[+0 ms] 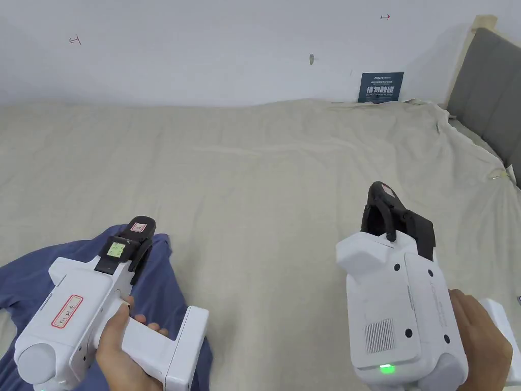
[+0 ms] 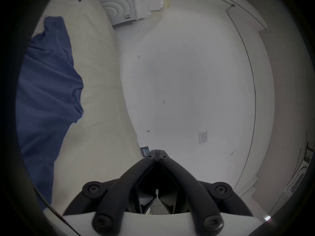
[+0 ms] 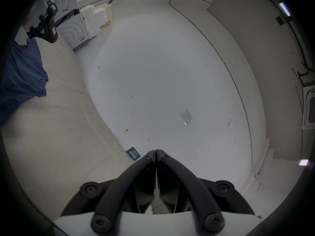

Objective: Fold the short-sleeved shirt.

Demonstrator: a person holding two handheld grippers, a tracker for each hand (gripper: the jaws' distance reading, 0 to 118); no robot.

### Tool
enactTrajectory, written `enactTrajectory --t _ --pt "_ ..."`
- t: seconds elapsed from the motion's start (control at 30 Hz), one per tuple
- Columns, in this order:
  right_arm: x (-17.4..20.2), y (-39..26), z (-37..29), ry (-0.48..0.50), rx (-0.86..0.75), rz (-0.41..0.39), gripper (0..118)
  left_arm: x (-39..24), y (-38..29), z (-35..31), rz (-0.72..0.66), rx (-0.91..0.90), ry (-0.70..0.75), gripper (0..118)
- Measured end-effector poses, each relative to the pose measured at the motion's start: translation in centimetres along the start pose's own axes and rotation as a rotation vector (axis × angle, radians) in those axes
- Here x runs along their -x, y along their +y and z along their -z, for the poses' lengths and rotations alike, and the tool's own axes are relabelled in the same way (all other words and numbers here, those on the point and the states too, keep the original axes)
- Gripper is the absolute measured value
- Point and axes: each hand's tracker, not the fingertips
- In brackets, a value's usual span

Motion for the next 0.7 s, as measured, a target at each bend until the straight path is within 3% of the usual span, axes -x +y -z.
enactTrajectory --t 0.1,0.23,0.33,0.4,0.47,0.7 --pt "-1.1 -0.2 0.4 0.06 0.095 0.206 0 -2.3 -0.7 0.3 0.33 0.017 0.12 0" --pt "-4.1 -2.3 1.7 0.198 0.253 0.743 0 -5.7 -4.0 0.7 0.953 -0.033 0.282 0" --pt "-5.0 -4.3 2.2 0.242 0.28 0.969 0 -6.0 -6.2 0.8 1.277 -0.089 0.3 0" --pt "-5.0 -4.7 2.1 0.239 0.289 1.013 0 -6.0 -7.4 1.0 1.402 -0.12 0.347 0" --pt "-4.9 -4.6 2.1 0.236 0.29 0.982 0 -5.6 -7.7 1.1 1.456 -0.129 0.362 0" --pt "-5.1 -4.3 1.9 0.229 0.278 0.973 0 -5.2 -8.0 0.9 1.43 -0.092 0.332 0"
